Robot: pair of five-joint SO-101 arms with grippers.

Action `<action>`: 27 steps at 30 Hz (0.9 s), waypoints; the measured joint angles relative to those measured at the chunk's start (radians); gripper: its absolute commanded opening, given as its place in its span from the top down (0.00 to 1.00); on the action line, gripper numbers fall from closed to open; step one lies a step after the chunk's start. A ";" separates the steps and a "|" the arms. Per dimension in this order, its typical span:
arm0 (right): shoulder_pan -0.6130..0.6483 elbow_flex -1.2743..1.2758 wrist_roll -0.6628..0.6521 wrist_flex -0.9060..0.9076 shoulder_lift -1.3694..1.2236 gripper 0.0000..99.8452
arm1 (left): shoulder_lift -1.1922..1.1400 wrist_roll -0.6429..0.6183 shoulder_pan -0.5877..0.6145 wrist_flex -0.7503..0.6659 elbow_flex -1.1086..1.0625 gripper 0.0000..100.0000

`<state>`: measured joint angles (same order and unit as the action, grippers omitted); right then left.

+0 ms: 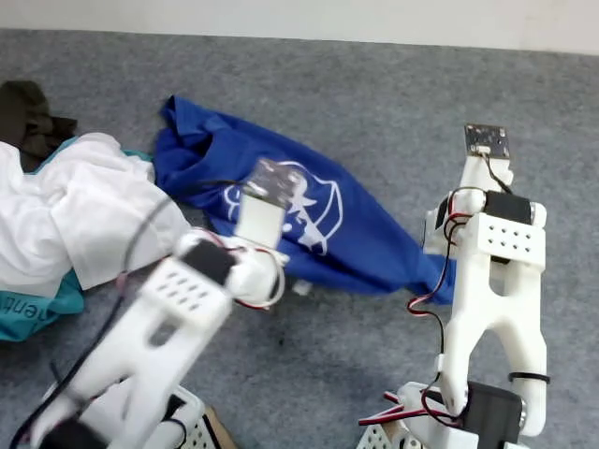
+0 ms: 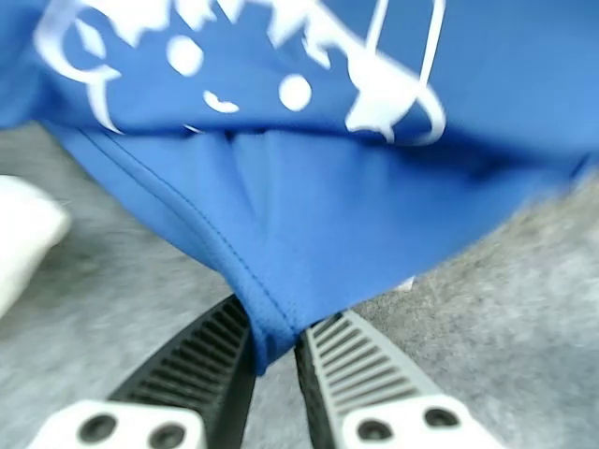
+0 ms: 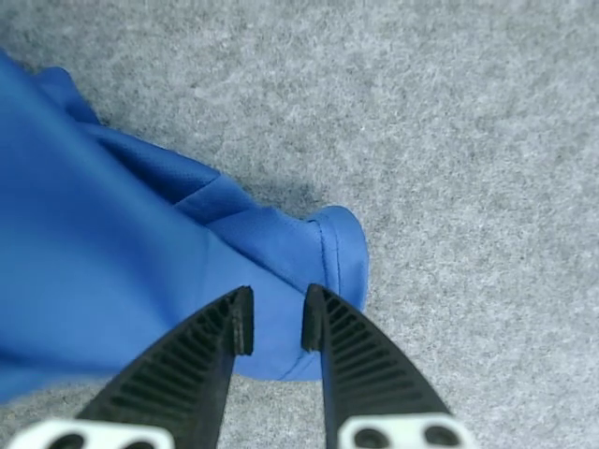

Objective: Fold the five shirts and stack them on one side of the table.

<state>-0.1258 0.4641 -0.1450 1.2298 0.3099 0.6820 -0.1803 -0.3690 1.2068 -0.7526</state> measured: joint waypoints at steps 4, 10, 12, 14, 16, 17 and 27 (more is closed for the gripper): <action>0.006 0.000 0.000 0.000 0.000 0.89 | 0.135 0.049 0.138 0.117 0.083 0.99; 0.087 0.055 0.000 -0.003 0.000 0.89 | 0.167 0.178 0.393 0.127 0.130 0.99; 0.126 0.081 0.000 -0.032 0.000 0.89 | 0.167 0.204 0.457 0.137 0.146 0.99; 0.163 0.123 0.000 -0.077 0.000 0.89 | 0.167 0.227 0.516 0.140 0.150 0.99; 0.192 0.164 0.000 -0.109 0.000 0.85 | 0.167 0.241 0.552 0.157 0.150 0.99; 0.209 0.184 0.000 -0.118 0.000 0.83 | 0.167 0.245 0.562 0.164 0.146 0.99; 0.499 0.341 -0.186 -0.101 0.015 0.78 | 0.169 0.249 0.569 0.163 0.009 0.99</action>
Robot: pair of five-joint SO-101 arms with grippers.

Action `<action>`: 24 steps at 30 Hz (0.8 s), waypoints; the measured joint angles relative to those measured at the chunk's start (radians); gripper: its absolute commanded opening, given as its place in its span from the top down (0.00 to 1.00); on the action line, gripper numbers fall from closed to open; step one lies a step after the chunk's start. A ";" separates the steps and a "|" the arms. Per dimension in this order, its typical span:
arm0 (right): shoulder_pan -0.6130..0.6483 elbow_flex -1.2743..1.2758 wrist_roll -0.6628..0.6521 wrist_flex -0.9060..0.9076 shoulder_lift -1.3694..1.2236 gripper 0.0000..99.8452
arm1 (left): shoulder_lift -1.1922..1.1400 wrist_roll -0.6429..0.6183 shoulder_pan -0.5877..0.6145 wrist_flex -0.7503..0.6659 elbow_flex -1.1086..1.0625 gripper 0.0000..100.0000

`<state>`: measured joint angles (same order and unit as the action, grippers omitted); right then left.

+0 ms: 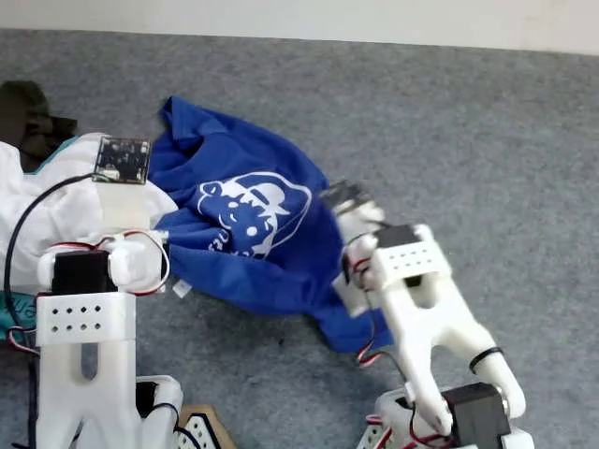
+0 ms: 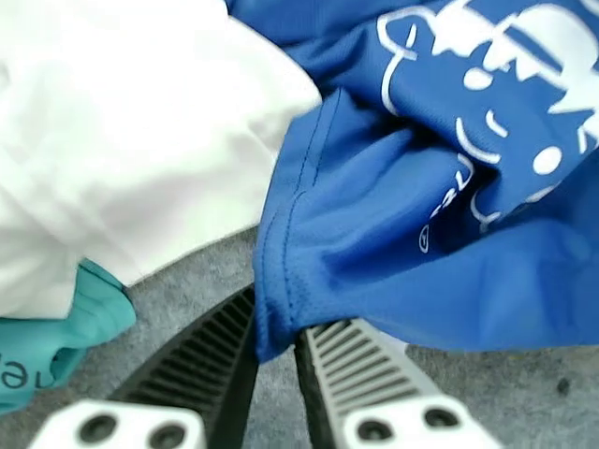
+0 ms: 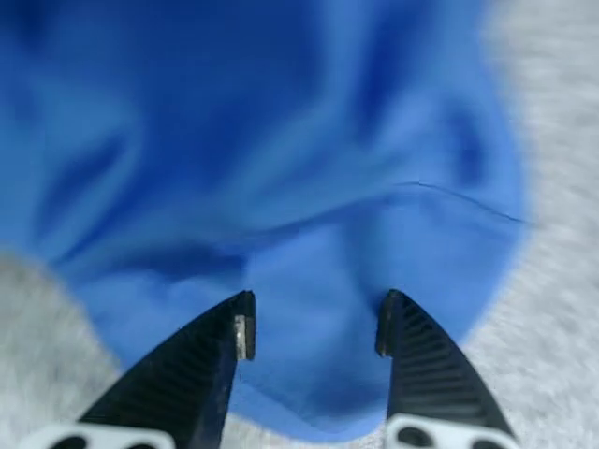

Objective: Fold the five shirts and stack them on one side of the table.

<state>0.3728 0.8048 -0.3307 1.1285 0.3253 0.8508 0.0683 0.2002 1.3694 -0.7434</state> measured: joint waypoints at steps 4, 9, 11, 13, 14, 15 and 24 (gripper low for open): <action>0.098 0.048 -0.037 0.012 0.112 0.78 | 0.000 0.000 0.000 -0.063 -0.043 0.99; 0.233 0.160 -0.043 0.012 0.325 0.78 | 0.000 0.000 0.000 -0.089 -0.049 0.99; 0.272 0.222 -0.043 0.012 0.396 0.78 | 0.000 0.000 0.000 -0.092 -0.049 0.99; 0.301 0.275 -0.043 0.012 0.443 0.78 | 0.000 0.000 0.000 -0.098 -0.049 0.99; 0.316 0.295 -0.049 0.012 0.457 0.78 | 0.000 0.000 0.000 -0.109 -0.049 0.99; 0.331 0.316 -0.061 0.012 0.466 0.78 | 0.000 0.000 0.000 -0.120 -0.049 0.99; 0.347 0.437 -0.144 -0.066 0.474 0.78 | 0.000 0.000 0.000 -0.153 -0.055 0.99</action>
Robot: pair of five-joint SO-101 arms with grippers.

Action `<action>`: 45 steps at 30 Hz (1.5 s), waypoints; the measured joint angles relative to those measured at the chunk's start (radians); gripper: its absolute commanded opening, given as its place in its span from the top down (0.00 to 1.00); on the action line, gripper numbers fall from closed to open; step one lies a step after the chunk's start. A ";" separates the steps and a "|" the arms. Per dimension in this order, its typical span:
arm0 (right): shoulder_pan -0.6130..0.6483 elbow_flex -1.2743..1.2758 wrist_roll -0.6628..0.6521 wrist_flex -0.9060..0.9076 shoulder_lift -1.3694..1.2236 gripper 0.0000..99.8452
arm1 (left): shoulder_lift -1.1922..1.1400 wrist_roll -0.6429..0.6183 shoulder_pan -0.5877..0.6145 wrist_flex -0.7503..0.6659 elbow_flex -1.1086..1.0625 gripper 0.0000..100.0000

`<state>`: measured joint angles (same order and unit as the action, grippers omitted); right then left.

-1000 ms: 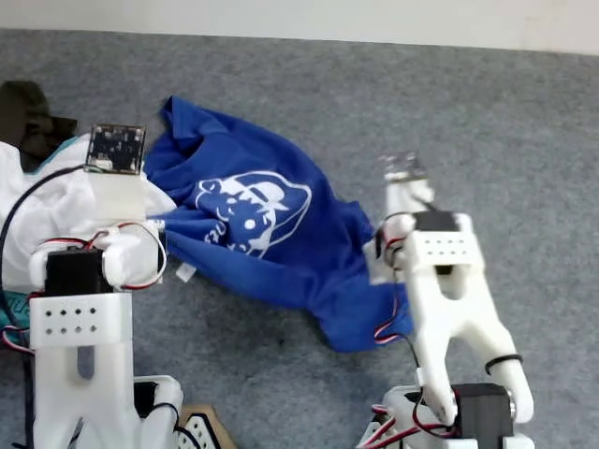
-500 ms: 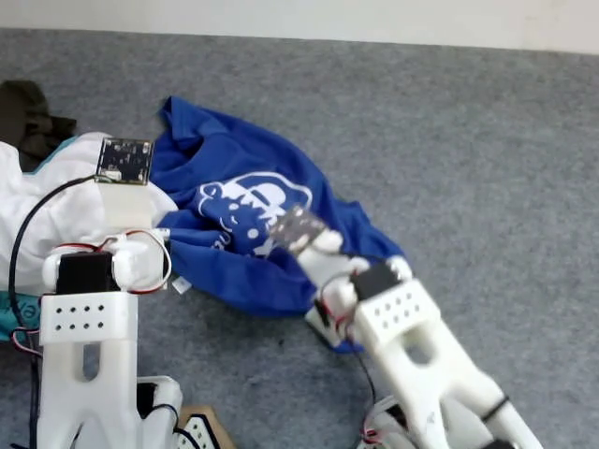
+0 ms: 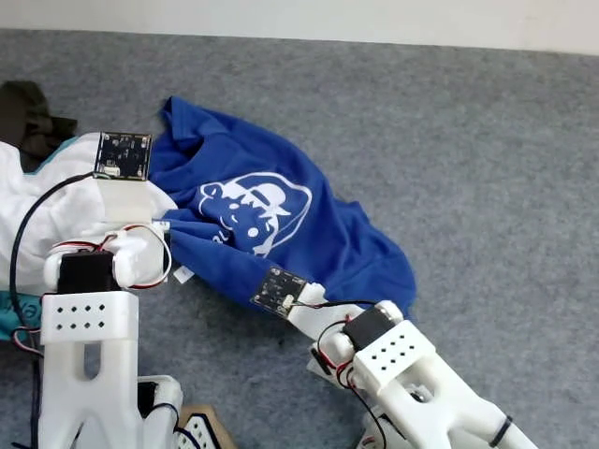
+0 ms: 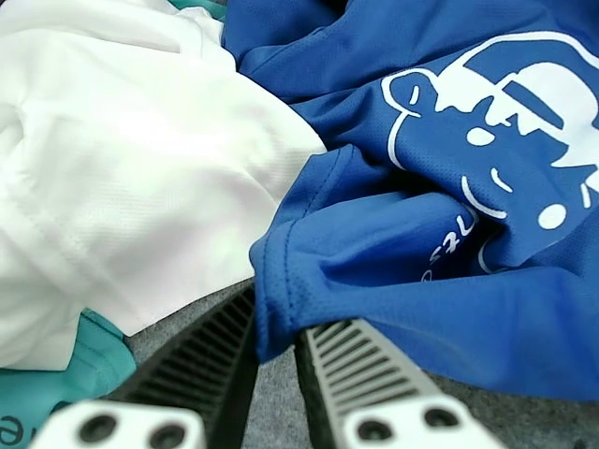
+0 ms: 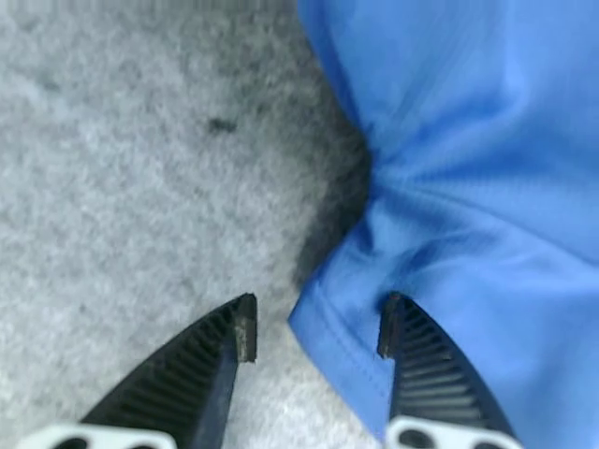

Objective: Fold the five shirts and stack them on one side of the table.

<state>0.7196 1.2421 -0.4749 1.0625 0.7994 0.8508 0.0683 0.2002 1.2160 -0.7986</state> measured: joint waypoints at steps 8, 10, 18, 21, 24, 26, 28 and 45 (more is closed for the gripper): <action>-0.133 0.054 -0.003 -0.135 0.000 0.94 | 0.000 0.000 0.000 -0.002 -0.069 0.99; -0.160 0.054 -0.003 -0.140 0.000 0.95 | 0.000 0.000 0.002 -0.002 -0.071 0.99; -0.247 0.054 -0.003 -0.140 0.017 1.00 | 0.000 0.000 0.002 -0.005 -0.071 0.99; -0.302 0.048 -0.003 -0.140 0.017 0.99 | 0.000 0.000 0.002 -0.034 -0.071 0.99; -0.400 -0.009 -0.003 -0.140 0.017 0.99 | 0.000 0.000 0.000 -0.103 -0.071 0.99; -0.468 -0.075 -0.003 -0.127 0.017 0.99 | 0.000 0.000 0.000 -0.169 -0.071 0.99; -0.534 -0.158 -0.005 -0.100 0.017 0.99 | 0.000 0.000 0.000 -0.242 -0.071 0.99; -0.712 -0.778 0.083 -0.066 0.017 0.99 | -0.002 -0.157 -0.003 -0.713 0.055 0.99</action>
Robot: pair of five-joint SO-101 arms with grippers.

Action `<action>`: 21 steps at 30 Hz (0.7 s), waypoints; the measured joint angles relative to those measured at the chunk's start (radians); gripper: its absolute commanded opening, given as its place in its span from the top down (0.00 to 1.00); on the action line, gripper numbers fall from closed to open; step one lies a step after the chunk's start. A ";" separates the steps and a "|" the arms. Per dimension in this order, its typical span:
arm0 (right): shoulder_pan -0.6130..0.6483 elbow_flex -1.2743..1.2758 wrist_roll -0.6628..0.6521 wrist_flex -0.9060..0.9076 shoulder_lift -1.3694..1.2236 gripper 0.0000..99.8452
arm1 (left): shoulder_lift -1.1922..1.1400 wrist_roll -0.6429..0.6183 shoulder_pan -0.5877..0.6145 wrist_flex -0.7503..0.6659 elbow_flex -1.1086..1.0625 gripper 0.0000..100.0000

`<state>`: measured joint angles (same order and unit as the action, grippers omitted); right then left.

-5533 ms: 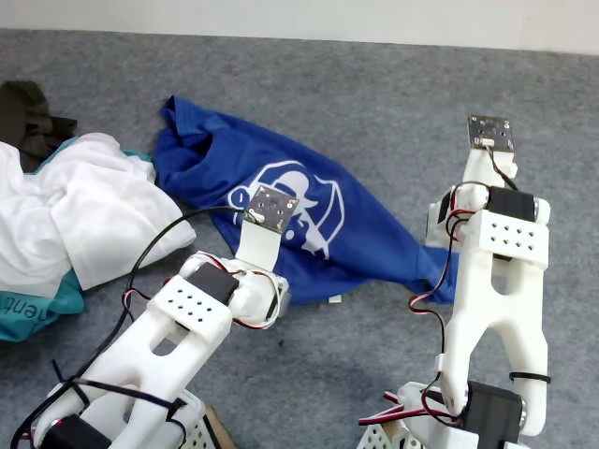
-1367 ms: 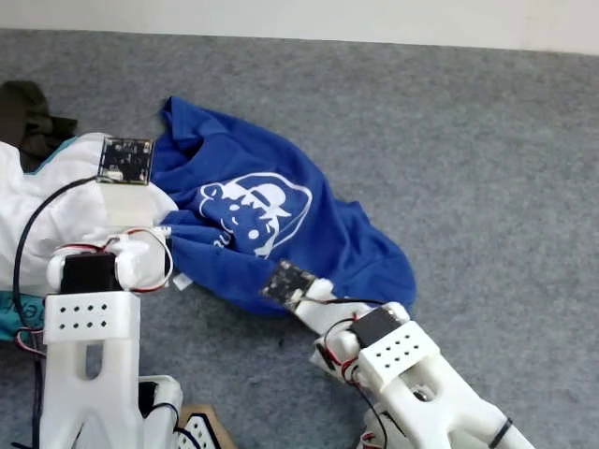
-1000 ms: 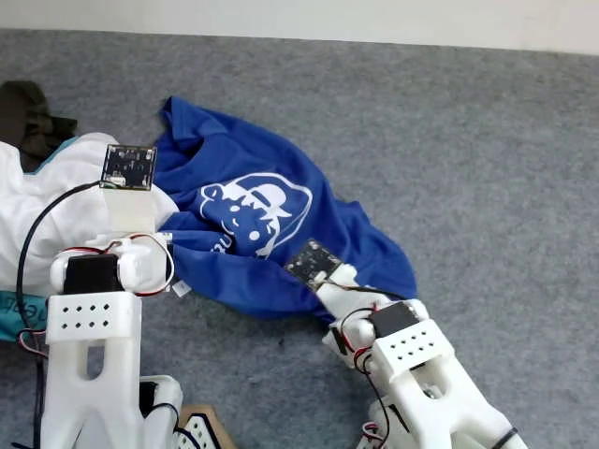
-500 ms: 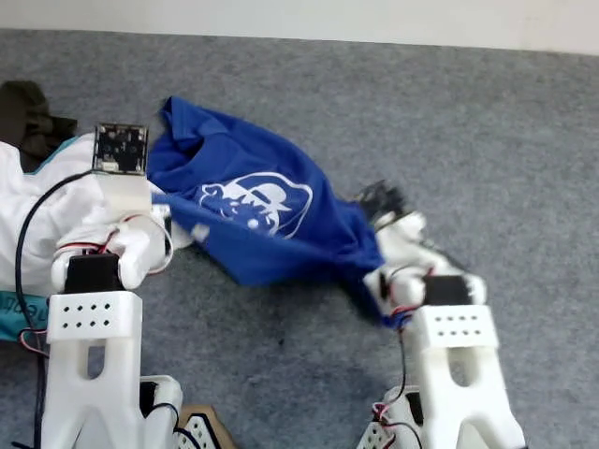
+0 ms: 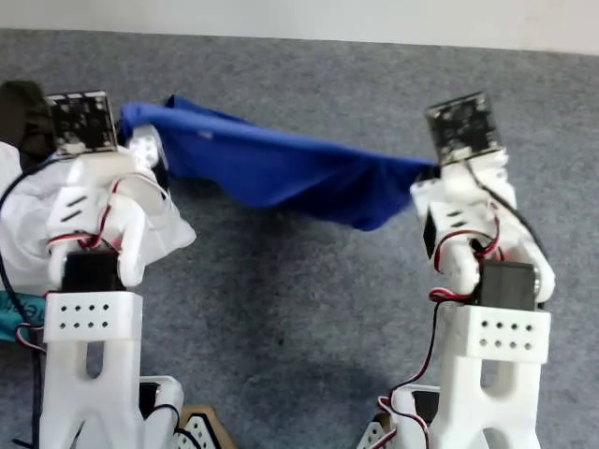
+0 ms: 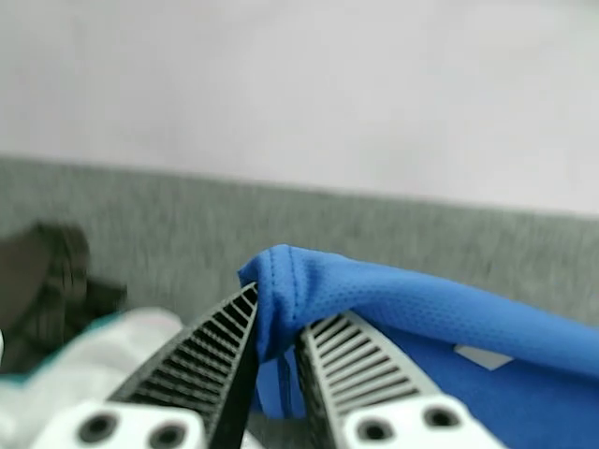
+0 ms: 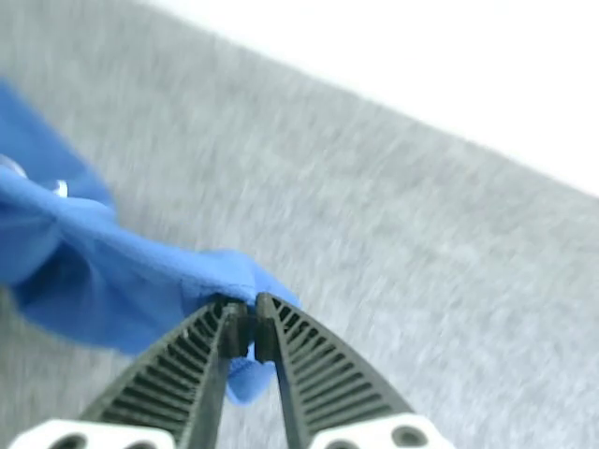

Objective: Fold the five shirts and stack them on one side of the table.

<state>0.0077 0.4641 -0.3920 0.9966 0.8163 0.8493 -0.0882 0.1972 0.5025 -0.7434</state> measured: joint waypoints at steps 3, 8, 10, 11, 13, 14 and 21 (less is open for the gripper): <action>0.000 -0.086 0.031 0.000 0.000 0.99 | 0.000 0.000 0.000 0.002 0.089 0.99; 0.000 -0.195 0.038 0.002 0.064 0.99 | 0.000 0.000 0.000 0.097 0.295 0.99; -0.005 -0.241 0.038 0.002 0.109 0.99 | 0.000 0.000 0.000 0.144 0.390 0.99; -0.006 -0.272 0.038 0.002 0.129 0.99 | 0.000 0.000 0.000 0.169 0.436 0.99; -0.011 -0.330 0.038 0.002 0.166 0.99 | 0.000 0.000 0.000 0.215 0.528 0.99; -0.018 -0.353 0.038 0.002 0.184 0.99 | 0.000 0.000 0.000 0.235 0.572 0.99; -0.112 -0.500 0.040 0.002 0.210 0.99 | 0.014 -0.002 0.046 0.278 0.806 0.99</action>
<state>-0.1043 -0.0361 -0.3521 0.9981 1.0265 0.8631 -0.0898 0.2432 0.7802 0.0621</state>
